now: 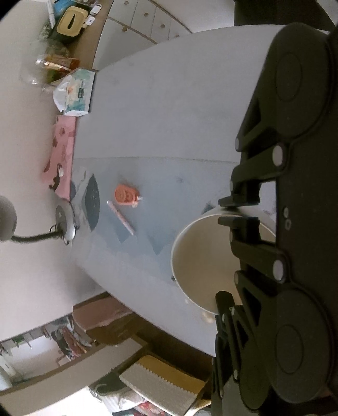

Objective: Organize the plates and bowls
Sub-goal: 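Lift the white bowl with both grippers and carry it over the pink pot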

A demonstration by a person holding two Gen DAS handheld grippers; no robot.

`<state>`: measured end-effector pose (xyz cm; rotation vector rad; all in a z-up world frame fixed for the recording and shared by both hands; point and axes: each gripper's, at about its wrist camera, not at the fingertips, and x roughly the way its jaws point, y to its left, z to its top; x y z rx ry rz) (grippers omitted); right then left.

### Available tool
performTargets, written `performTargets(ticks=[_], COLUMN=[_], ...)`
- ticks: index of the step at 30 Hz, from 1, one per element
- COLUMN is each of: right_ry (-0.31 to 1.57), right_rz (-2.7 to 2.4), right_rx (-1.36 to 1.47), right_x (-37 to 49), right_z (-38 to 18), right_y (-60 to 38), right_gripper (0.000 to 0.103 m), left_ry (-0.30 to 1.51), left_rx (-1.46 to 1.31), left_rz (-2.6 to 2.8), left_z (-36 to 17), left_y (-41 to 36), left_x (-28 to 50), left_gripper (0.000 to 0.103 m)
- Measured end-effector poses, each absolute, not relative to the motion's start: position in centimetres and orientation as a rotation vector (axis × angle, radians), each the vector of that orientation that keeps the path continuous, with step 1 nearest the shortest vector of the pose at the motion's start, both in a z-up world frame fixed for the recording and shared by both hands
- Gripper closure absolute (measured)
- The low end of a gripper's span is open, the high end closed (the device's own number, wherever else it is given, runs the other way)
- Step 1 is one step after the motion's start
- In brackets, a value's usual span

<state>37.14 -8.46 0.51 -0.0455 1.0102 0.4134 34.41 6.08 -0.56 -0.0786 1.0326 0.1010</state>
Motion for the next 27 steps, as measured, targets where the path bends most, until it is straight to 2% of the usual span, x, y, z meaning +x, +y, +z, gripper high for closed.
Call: performTargets(ticks=[14,27], right_ry=[0.982,1.025], right_rz=[0.480,0.550], right_rx=[-0.079,-0.097], right_x=[25.9,18.3], right_z=[3.5,2.2], right_y=[-5.1,-1.2], right_gripper=[0.095,0.094], left_ry=[1.032,1.075], left_rx=[-0.051,-0.070], left_rz=[0.164,0.214], left_z=[2.5,0.5], left_y=[9.1,13.5], left_x=[22.7,13.7], left_gripper=[0.099,0.099])
